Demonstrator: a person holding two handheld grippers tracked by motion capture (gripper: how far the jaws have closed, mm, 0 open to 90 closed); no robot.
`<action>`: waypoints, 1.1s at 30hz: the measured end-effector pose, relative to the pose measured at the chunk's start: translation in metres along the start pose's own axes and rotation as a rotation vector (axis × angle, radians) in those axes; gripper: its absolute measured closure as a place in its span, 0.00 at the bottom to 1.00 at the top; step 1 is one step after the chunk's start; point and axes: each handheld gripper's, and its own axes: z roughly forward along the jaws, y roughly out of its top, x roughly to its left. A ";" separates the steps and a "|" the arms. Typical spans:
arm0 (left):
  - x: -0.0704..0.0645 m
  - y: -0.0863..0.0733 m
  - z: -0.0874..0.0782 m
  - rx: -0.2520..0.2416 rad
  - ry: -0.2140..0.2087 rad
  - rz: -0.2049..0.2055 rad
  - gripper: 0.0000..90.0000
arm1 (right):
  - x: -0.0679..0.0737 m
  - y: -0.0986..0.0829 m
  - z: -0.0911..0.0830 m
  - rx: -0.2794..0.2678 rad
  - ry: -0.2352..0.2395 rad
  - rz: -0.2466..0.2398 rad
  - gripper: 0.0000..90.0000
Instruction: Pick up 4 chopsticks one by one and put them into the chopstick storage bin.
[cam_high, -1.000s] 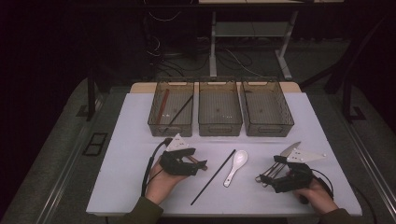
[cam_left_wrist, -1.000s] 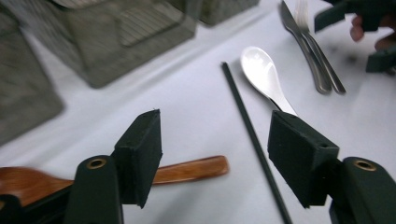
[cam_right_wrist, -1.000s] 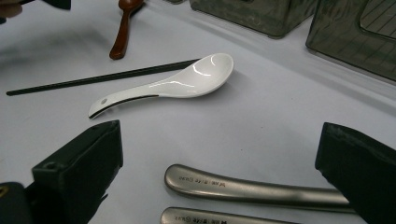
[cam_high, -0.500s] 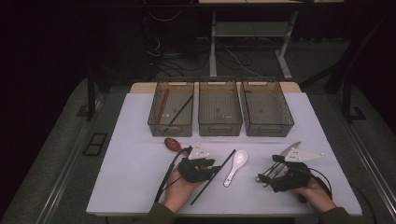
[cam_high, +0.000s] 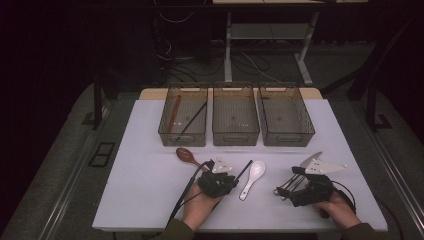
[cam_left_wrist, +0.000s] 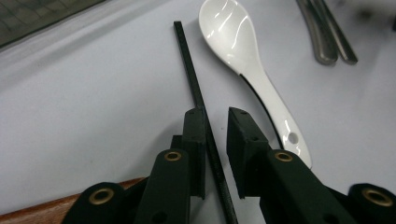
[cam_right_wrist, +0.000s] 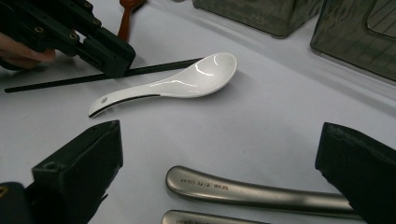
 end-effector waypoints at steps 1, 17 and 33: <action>0.000 0.000 0.000 -0.004 0.006 0.003 0.86 | 0.000 0.000 0.000 -0.001 0.000 0.000 0.01; -0.002 0.000 0.000 -0.002 0.052 0.009 0.94 | 0.001 0.000 -0.001 0.001 -0.001 0.001 0.01; 0.006 0.004 -0.009 -0.001 0.038 -0.032 0.95 | 0.000 0.000 -0.002 0.000 -0.001 -0.001 0.01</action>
